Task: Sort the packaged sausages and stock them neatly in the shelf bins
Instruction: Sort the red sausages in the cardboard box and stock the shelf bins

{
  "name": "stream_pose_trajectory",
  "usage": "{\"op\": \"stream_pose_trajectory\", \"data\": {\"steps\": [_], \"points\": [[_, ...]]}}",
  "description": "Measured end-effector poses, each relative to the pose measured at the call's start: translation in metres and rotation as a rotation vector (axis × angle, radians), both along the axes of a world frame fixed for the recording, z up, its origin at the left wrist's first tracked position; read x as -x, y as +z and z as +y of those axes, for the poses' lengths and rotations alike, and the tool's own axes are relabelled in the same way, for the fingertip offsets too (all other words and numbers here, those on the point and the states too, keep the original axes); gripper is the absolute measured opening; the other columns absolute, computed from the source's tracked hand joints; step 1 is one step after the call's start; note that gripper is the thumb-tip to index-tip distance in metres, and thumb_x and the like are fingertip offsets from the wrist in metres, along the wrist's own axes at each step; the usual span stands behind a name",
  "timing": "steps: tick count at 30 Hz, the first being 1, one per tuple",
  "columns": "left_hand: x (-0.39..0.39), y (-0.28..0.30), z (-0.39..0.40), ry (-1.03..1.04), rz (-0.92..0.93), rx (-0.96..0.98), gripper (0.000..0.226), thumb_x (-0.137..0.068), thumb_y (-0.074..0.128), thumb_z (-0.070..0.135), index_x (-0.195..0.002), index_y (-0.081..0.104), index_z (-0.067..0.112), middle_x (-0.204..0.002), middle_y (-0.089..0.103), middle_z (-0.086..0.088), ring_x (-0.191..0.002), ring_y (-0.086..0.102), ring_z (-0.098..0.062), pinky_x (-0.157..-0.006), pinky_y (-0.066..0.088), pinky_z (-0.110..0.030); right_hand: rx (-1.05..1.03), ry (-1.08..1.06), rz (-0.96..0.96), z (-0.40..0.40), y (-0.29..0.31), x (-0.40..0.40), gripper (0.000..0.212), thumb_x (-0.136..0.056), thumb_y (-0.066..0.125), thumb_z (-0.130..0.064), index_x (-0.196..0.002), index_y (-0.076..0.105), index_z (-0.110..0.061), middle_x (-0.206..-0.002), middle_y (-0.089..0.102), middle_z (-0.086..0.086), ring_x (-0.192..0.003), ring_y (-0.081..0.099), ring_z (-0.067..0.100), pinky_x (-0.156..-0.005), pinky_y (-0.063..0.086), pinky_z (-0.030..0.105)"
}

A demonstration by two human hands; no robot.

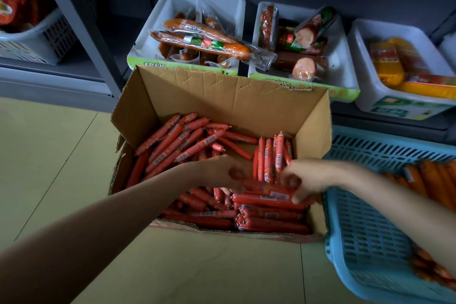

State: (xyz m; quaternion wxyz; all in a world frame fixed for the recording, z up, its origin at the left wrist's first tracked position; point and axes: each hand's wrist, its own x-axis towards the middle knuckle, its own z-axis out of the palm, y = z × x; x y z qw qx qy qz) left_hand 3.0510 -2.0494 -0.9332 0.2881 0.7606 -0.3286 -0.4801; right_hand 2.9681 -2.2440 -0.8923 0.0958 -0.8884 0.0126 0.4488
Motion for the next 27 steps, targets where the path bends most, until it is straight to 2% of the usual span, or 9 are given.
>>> {"op": "stream_pose_trajectory", "data": {"steps": [4, 7, 11, 15, 18, 20, 22, 25, 27], "points": [[-0.005, -0.008, 0.009, -0.034, 0.058, -0.055, 0.027, -0.088, 0.061, 0.003, -0.115, 0.058, 0.002, -0.098, 0.067, -0.015, -0.064, 0.063, -0.004, -0.069, 0.054, -0.018, 0.074, 0.047, -0.050, 0.001, -0.002, 0.011, 0.035, -0.086, 0.066, -0.014, -0.120, 0.060, -0.019, -0.078, 0.046, -0.015, -0.060, 0.040, -0.003, -0.045, 0.034, 0.010], [-0.010, -0.008, 0.017, -0.016, 0.103, -0.058, 0.029, -0.089, 0.059, 0.002, -0.117, 0.056, 0.004, -0.113, 0.065, -0.019, -0.072, 0.063, -0.004, -0.074, 0.053, -0.017, 0.011, 0.049, -0.098, 0.007, -0.007, 0.007, 0.035, -0.087, 0.065, -0.015, -0.122, 0.060, -0.021, -0.080, 0.043, -0.019, -0.068, 0.041, -0.004, -0.053, 0.029, 0.008], [-0.014, -0.012, 0.024, -0.059, 0.110, -0.121, 0.032, -0.091, 0.056, 0.006, -0.123, 0.055, 0.010, -0.125, 0.060, -0.006, -0.096, 0.059, -0.008, -0.079, 0.049, -0.016, 0.027, 0.113, -0.085, 0.021, -0.022, 0.007, 0.032, -0.085, 0.068, -0.023, -0.115, 0.059, -0.019, -0.095, 0.049, -0.005, -0.089, 0.047, 0.010, -0.067, 0.038, 0.021], [-0.025, -0.018, 0.035, -0.104, -0.145, -0.211, 0.032, -0.091, 0.055, 0.008, -0.123, 0.057, 0.008, -0.123, 0.061, -0.008, -0.105, 0.059, -0.019, -0.081, 0.046, -0.023, 0.188, 0.248, 0.005, 0.028, -0.026, 0.000, 0.023, -0.083, 0.071, -0.025, -0.089, 0.051, -0.016, -0.092, 0.048, -0.002, -0.086, 0.049, 0.016, -0.053, 0.035, 0.020], [-0.028, -0.026, 0.053, -0.195, -0.251, -0.340, 0.030, -0.089, 0.056, 0.007, -0.119, 0.061, 0.010, -0.121, 0.062, -0.007, -0.110, 0.059, -0.020, -0.090, 0.045, -0.027, 0.297, 0.363, 0.024, 0.036, -0.025, -0.003, 0.033, -0.080, 0.073, -0.025, -0.072, 0.042, -0.016, -0.104, 0.051, 0.009, -0.094, 0.052, 0.022, -0.062, 0.036, 0.027], [-0.027, -0.030, 0.063, -0.250, -0.339, -0.406, 0.031, -0.088, 0.059, 0.011, -0.119, 0.061, 0.011, -0.122, 0.061, -0.004, -0.110, 0.057, -0.018, -0.093, 0.045, -0.027, 0.312, 0.394, -0.021, 0.042, -0.020, -0.004, 0.023, -0.080, 0.073, -0.024, -0.086, 0.053, -0.014, -0.113, 0.054, 0.009, -0.103, 0.054, 0.024, -0.071, 0.037, 0.029], [-0.027, -0.032, 0.069, -0.233, -0.413, -0.392, 0.031, -0.090, 0.057, 0.014, -0.121, 0.059, 0.013, -0.123, 0.059, -0.002, -0.113, 0.056, -0.017, -0.095, 0.044, -0.027, 0.256, 0.343, -0.092, 0.044, -0.015, -0.009, 0.032, -0.080, 0.072, -0.028, -0.105, 0.057, -0.014, -0.116, 0.056, 0.005, -0.109, 0.054, 0.024, -0.078, 0.041, 0.031], [-0.029, -0.031, 0.076, -0.170, -0.602, -0.298, 0.029, -0.091, 0.054, 0.017, -0.120, 0.059, 0.021, -0.124, 0.057, 0.005, -0.117, 0.053, -0.014, -0.098, 0.043, -0.030, 0.024, 0.216, -0.267, 0.049, -0.015, -0.021, 0.035, -0.082, 0.068, -0.037, -0.107, 0.057, -0.015, -0.103, 0.056, 0.002, -0.101, 0.053, 0.021, -0.082, 0.046, 0.034], [-0.030, -0.032, 0.081, -0.158, -0.769, -0.270, 0.033, -0.093, 0.050, 0.022, -0.125, 0.054, 0.029, -0.133, 0.046, 0.006, -0.126, 0.041, -0.017, -0.102, 0.041, -0.034, -0.092, 0.132, -0.353, 0.059, -0.025, -0.029, 0.036, -0.084, 0.065, -0.038, -0.112, 0.056, -0.016, -0.108, 0.057, 0.003, -0.105, 0.051, 0.021, -0.089, 0.045, 0.038]]}}
